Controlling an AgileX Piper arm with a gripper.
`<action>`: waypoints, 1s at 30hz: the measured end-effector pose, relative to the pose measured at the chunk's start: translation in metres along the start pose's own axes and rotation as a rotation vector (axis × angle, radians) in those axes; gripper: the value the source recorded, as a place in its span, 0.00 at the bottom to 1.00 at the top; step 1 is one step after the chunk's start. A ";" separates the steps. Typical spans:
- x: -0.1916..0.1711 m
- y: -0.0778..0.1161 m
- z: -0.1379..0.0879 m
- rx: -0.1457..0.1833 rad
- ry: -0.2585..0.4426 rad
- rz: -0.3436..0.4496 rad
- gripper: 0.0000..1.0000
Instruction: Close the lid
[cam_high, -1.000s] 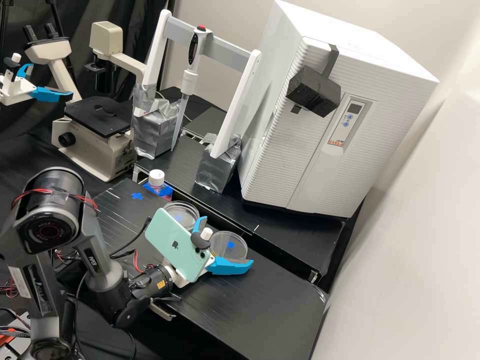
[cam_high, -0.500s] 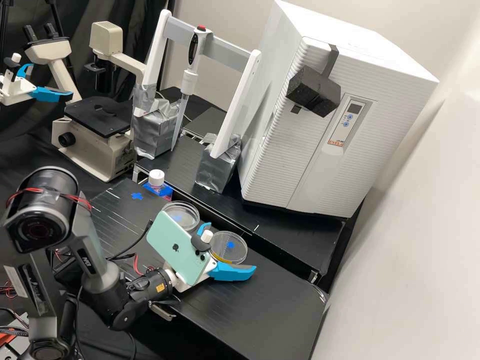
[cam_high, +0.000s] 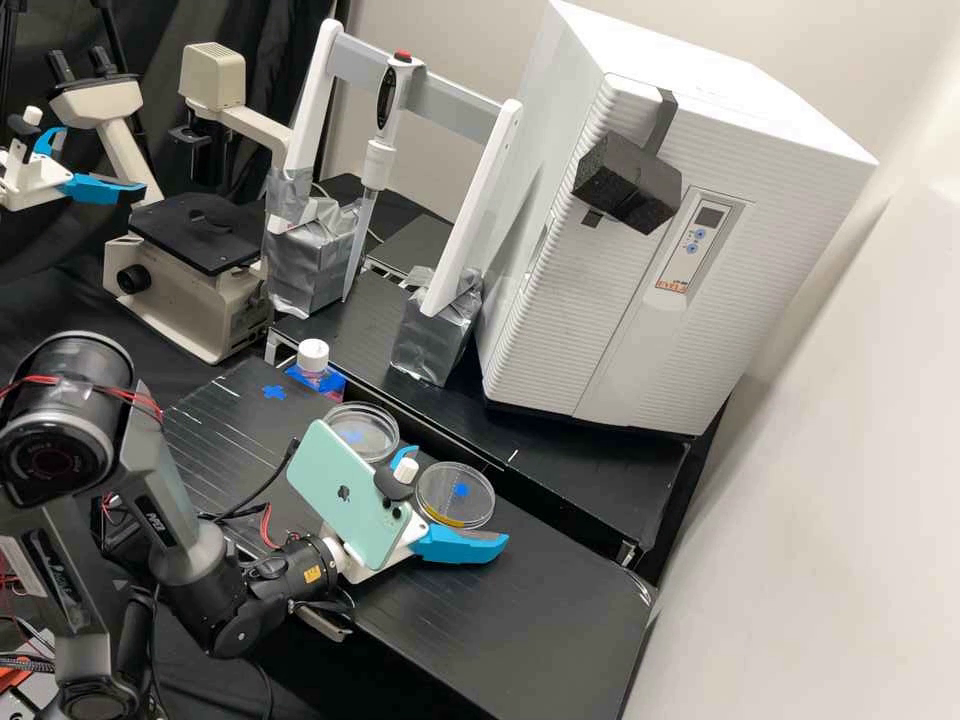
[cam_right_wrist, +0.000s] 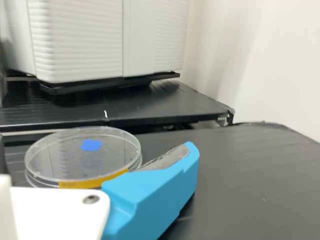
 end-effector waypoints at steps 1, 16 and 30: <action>0.000 0.000 0.000 0.001 -0.002 -0.002 1.00; 0.000 -0.001 0.001 0.004 -0.004 -0.004 0.00; 0.001 -0.001 0.002 0.011 -0.011 -0.003 0.00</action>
